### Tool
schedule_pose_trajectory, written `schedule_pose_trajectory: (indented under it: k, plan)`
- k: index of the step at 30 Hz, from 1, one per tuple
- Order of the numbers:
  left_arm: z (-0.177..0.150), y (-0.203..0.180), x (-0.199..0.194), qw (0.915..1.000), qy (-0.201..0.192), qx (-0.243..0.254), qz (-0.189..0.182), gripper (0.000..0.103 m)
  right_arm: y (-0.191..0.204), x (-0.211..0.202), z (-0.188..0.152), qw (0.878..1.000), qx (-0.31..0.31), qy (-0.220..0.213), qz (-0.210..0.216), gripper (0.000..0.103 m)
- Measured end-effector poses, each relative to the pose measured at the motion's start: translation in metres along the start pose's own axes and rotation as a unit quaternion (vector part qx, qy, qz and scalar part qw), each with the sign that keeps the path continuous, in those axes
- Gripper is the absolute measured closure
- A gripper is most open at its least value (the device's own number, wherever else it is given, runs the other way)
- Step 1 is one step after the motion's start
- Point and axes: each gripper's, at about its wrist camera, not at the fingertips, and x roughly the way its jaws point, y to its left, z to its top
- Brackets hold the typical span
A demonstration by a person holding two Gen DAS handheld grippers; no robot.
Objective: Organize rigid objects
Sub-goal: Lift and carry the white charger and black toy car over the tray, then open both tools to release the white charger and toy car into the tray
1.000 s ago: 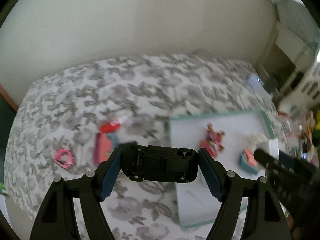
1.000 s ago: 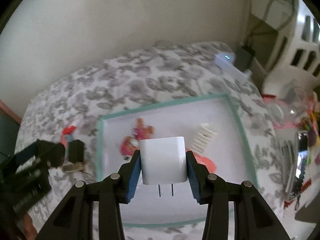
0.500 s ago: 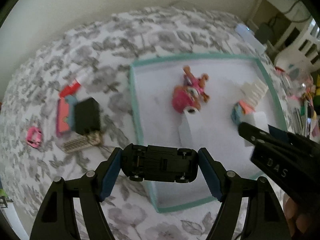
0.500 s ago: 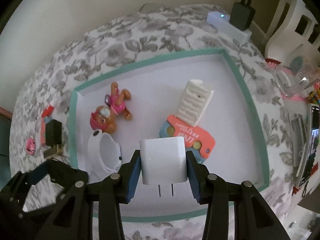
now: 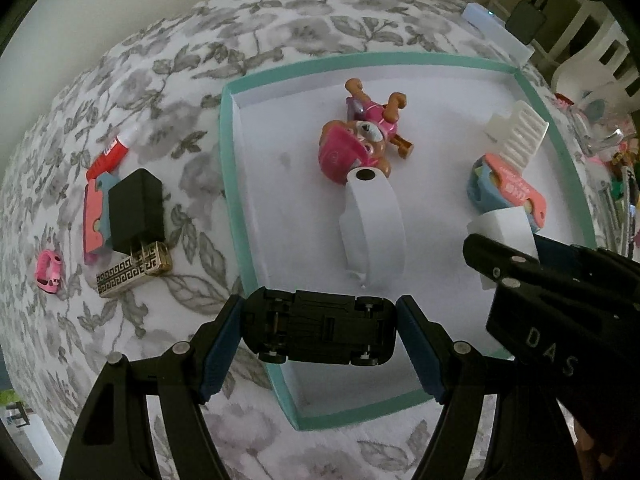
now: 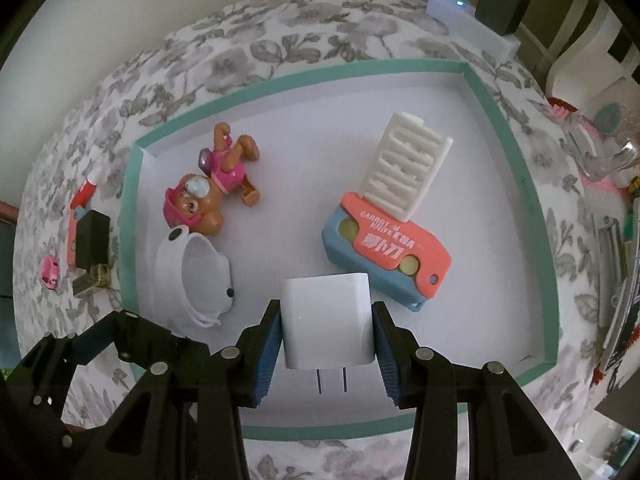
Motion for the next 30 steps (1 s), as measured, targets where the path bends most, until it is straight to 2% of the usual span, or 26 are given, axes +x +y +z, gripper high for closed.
schedule_pose_trajectory:
  k: [5, 11, 18, 24, 30]
  plan:
    - [-0.001, -0.005, 0.009, 0.9999, 0.002, 0.006, 0.015, 0.026, 0.003, 0.011, -0.003, 1.0, -0.004, 0.013, -0.006, 0.056]
    - [-0.001, -0.004, 0.028, 0.9998, 0.017, -0.003, 0.014, 0.026, 0.006, 0.012, -0.003, 1.0, -0.004, 0.01, -0.008, 0.057]
    - [-0.002, -0.006, 0.031, 0.9997, 0.02, -0.007, 0.012, 0.026, 0.006, 0.012, 0.003, 1.0, -0.003, 0.01, -0.009, 0.057]
    - [0.001, -0.001, 0.028, 0.9998, 0.017, -0.009, 0.002, 0.026, 0.01, -0.002, 0.005, 1.0, -0.008, -0.001, -0.007, 0.056]
    - [0.002, 0.003, 0.012, 0.9999, 0.008, -0.008, -0.011, 0.02, 0.016, -0.026, 0.008, 0.999, -0.014, -0.034, -0.004, 0.051]
